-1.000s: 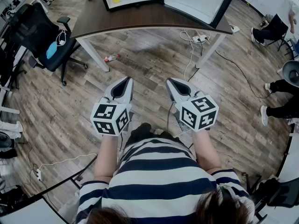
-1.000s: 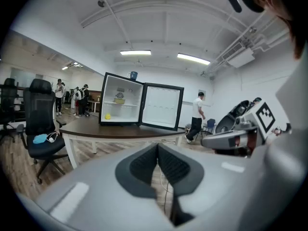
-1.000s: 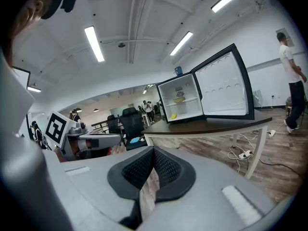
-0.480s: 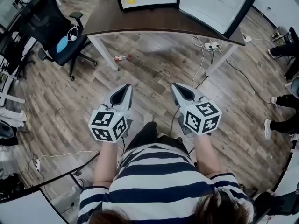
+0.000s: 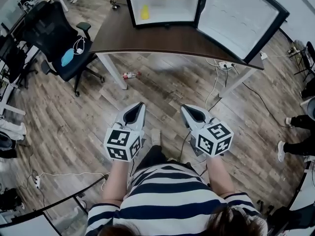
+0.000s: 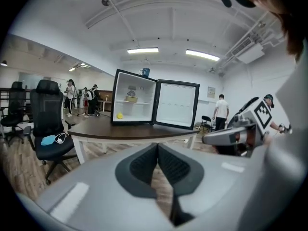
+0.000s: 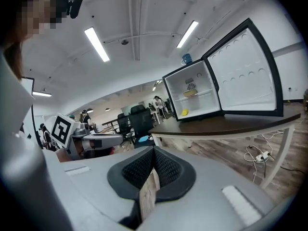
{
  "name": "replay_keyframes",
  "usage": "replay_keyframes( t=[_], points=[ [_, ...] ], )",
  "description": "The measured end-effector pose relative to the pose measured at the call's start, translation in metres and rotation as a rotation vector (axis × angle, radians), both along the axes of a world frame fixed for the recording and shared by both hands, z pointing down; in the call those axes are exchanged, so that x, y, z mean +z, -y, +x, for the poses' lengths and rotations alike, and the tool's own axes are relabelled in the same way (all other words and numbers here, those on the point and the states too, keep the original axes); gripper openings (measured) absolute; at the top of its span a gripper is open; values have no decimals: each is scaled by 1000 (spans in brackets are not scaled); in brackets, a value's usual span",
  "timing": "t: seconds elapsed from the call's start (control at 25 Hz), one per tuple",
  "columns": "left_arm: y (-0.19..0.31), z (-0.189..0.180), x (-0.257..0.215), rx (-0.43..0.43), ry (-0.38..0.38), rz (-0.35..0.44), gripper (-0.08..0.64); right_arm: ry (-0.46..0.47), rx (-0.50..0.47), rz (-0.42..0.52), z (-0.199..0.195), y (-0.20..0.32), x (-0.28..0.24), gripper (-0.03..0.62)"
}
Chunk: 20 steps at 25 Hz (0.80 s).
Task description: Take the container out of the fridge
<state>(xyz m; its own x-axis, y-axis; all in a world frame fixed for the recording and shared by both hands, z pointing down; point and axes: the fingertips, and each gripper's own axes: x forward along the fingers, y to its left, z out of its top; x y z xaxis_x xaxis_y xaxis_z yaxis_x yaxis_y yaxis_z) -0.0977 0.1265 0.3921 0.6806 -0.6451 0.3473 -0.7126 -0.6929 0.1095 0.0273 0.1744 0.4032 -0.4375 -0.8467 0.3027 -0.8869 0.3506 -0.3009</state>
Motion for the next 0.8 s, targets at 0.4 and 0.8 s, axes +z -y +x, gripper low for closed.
replay_keyframes(
  t=[0.4,0.8],
  points=[
    [128,5,-8,1,-17,10,0,-19,-35,5,-5,133,-10,-6],
    [207,-4,-9,33,31,12,0,-34,-57,17,-20,222,-17,-6]
  ],
)
